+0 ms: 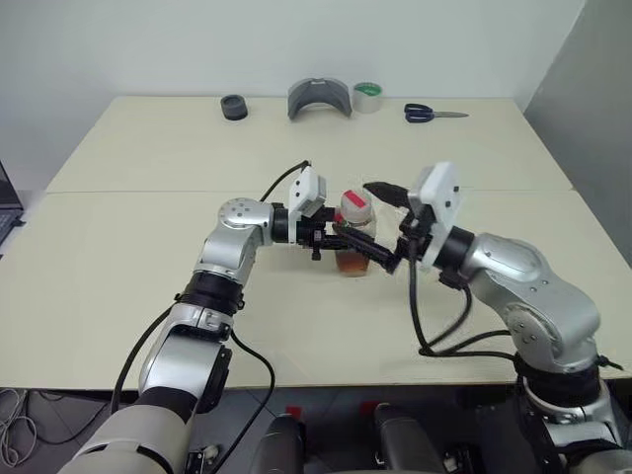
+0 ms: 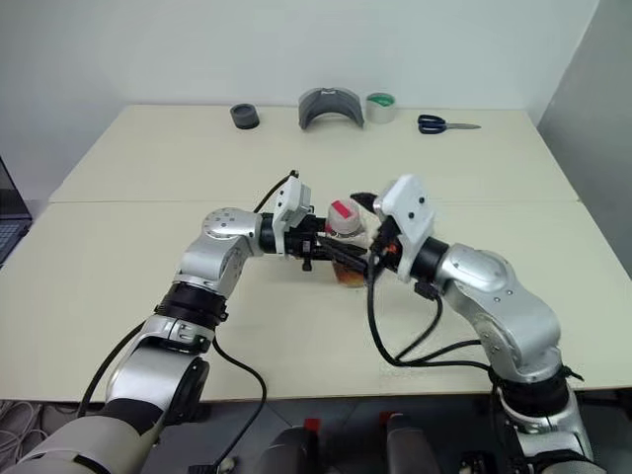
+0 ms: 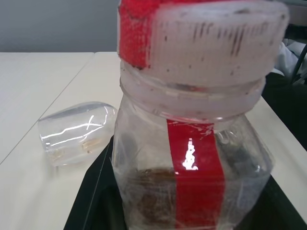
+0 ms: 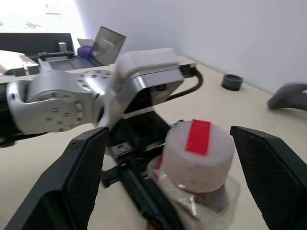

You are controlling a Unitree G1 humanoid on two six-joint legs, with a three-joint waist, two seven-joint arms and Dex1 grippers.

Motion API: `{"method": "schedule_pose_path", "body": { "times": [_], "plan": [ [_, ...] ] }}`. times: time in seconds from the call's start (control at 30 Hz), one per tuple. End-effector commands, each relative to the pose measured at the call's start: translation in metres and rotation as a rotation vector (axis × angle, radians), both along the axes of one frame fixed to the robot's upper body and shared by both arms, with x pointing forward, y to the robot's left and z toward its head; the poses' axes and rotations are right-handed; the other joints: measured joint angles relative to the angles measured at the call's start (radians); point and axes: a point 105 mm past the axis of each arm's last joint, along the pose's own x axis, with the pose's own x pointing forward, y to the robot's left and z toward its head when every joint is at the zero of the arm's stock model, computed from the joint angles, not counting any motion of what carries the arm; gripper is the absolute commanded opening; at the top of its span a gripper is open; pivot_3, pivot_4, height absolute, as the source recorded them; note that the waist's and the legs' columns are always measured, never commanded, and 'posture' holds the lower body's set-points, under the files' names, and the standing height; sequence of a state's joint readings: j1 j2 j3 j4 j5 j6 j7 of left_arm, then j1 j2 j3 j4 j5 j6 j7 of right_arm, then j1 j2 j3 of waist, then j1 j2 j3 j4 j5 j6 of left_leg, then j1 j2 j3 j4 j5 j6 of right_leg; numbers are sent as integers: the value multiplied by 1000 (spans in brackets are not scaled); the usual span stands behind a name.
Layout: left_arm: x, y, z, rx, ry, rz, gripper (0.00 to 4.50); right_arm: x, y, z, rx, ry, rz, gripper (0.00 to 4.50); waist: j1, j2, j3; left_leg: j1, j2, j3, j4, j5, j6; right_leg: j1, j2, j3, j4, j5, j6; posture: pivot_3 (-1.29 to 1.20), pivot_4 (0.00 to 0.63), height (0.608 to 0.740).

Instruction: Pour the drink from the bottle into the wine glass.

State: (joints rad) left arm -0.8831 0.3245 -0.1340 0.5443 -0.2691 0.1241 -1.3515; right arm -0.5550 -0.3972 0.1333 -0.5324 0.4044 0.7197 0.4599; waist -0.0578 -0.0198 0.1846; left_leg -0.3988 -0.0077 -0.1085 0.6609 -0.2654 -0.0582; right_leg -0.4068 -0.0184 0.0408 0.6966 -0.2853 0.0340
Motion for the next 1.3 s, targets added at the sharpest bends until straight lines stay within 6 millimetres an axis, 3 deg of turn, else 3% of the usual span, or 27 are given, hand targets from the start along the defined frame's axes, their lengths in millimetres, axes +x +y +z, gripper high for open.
{"method": "schedule_pose_path", "body": {
  "times": [0.03, 0.3, 0.7, 1.3],
  "plan": [
    [-3, -1, 21, -36, -59, -28, 1814, 7, -1, 11, 7, -82, -53, 4291, 1, 0, 0, 0, 0, 0, 0, 0, 0, 0, 0, 0, 0, 0, 0, 0, 150, 740],
    [-3, 0, 20, -29, -57, -29, 1814, 14, -7, 10, 11, -90, -101, 4291, 1, 0, 0, -1, 0, 0, 0, 0, 0, 0, -1, 0, 0, 0, 0, 0, 150, 740],
    [-4, 0, 18, -20, -58, -30, 1814, 9, -22, 8, 25, -60, -130, 4291, 1, 0, 0, 0, 0, 0, 0, 0, 0, 0, -1, 0, 0, 0, 0, 0, 150, 740],
    [-4, 1, 16, -16, -60, -29, 1813, 6, -25, 5, 9, -44, -131, 4291, 1, 0, 0, -1, 0, 0, 0, 0, 0, 0, -1, 0, 0, 0, 0, 0, 150, 740]
  ]
}}
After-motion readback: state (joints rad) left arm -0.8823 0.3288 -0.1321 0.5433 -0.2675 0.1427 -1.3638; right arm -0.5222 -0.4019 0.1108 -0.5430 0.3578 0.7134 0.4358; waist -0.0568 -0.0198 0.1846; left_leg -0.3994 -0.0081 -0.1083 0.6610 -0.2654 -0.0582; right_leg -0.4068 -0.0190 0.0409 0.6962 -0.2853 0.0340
